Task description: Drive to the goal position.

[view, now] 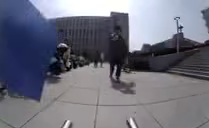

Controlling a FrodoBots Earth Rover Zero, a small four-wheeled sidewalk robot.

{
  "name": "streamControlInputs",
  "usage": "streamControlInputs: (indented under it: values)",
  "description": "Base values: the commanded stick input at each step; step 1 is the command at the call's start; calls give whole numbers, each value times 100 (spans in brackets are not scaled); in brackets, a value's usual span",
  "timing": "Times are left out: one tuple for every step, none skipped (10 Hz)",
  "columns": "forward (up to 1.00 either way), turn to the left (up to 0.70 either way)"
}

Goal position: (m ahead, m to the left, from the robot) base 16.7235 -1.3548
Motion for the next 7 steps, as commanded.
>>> streamControlInputs:
  values:
    - [70, 1]
    - [70, 1]
    - [70, 1]
    - [70, 1]
    - [70, 1]
    - [70, 1]
    - [70, 1]
